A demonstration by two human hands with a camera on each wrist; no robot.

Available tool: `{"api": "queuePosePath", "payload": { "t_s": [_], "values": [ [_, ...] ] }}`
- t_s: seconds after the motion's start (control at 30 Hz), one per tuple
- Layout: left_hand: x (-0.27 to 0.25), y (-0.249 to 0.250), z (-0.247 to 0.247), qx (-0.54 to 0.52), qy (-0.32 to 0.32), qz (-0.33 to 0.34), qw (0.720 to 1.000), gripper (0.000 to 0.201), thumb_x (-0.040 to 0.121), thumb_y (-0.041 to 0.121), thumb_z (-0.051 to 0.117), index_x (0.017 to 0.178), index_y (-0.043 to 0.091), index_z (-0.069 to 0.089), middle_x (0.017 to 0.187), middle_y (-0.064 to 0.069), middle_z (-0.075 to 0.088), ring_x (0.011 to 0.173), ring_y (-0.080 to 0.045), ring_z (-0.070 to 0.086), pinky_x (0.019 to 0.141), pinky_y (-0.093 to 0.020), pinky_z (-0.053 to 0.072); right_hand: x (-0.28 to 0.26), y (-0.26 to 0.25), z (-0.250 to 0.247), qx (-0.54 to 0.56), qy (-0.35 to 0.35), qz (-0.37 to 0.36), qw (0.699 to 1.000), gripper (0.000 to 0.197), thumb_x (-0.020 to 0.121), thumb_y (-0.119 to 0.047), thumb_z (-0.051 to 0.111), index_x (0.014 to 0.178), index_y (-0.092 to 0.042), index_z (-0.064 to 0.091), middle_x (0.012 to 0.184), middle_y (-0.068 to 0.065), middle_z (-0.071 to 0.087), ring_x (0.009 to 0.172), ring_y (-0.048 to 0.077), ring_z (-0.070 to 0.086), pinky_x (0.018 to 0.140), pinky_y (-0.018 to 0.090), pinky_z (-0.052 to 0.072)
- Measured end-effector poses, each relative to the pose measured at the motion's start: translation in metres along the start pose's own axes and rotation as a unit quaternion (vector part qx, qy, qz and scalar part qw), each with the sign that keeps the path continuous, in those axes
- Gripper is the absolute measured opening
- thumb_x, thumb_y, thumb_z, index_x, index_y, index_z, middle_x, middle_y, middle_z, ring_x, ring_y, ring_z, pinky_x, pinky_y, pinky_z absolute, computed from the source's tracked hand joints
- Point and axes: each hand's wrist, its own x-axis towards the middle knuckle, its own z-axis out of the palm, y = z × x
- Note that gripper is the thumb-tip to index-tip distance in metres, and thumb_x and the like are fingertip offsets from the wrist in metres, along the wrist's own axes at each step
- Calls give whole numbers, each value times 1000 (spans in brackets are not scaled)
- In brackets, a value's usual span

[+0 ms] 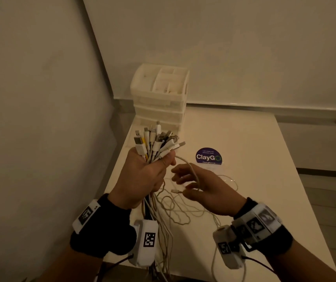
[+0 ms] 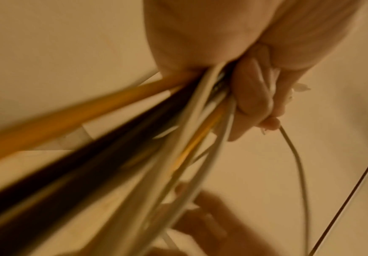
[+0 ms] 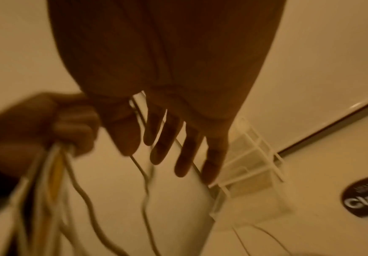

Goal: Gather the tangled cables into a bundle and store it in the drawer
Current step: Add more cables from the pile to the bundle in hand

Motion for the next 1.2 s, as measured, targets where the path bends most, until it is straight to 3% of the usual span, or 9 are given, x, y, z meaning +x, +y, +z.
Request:
{"api": "queuePosePath", "payload": {
  "t_s": [0.07,0.13,0.2,0.33,0.57,0.67,0.9,1.07,1.2],
  "values": [
    [-5,7,-3,-4,-8,16,1000,27,96,12,52,74,-2,57,39,1,29,30,-10,21,40,-16,22,11,20,14,-84,-53,38,994,70,79,2,61,138,-30,41,136,-13,49,124,-5,44,102,11,35],
    [-9,12,-6,5,-6,27,1000,27,96,15,53,73,1,58,39,2,30,29,-10,21,41,-16,23,25,44,33,-177,-82,77,978,79,77,1,58,145,-27,31,146,-5,39,136,6,33,112,19,28],
    [-12,14,-11,16,4,31,999,27,93,22,57,71,6,59,39,3,31,30,-10,22,41,-17,24,31,67,49,-247,-72,132,957,71,84,-4,57,145,-27,30,143,-1,43,135,17,36,111,34,34],
    [-16,8,-28,79,52,34,995,32,81,47,67,67,18,64,39,5,36,30,-13,27,43,-20,28,22,87,52,-312,3,127,941,38,91,-1,50,123,-21,56,107,0,65,101,18,60,87,25,47],
    [-21,6,-29,18,57,31,998,28,91,25,60,66,14,61,39,3,31,30,-11,23,41,-18,24,11,83,52,-427,-108,187,878,58,91,-46,53,143,-29,36,141,-4,42,127,28,36,106,46,32],
    [-21,10,-25,34,46,31,998,26,84,33,62,66,14,63,40,3,33,31,-11,24,41,-19,25,25,76,79,-464,-85,158,867,28,98,-34,43,122,-26,55,123,-1,58,117,28,47,98,48,32],
    [-16,-17,-41,117,126,11,985,26,89,35,66,68,20,68,39,8,41,32,-11,30,42,-24,28,-10,73,13,-22,165,138,976,25,95,-10,54,72,-12,62,63,5,60,62,20,59,67,35,48],
    [-8,-33,-31,114,146,-21,982,27,92,20,63,67,13,64,37,10,43,31,-4,32,43,-21,28,-43,90,-47,231,416,180,861,22,96,-9,51,77,1,59,60,9,39,55,21,42,60,36,46],
    [2,-34,-21,130,154,-7,980,24,91,18,64,68,13,66,39,14,46,33,-1,40,46,-25,28,-60,116,-74,313,486,219,786,24,97,-13,48,75,-9,57,55,4,33,53,20,37,62,35,44]
  ]
}}
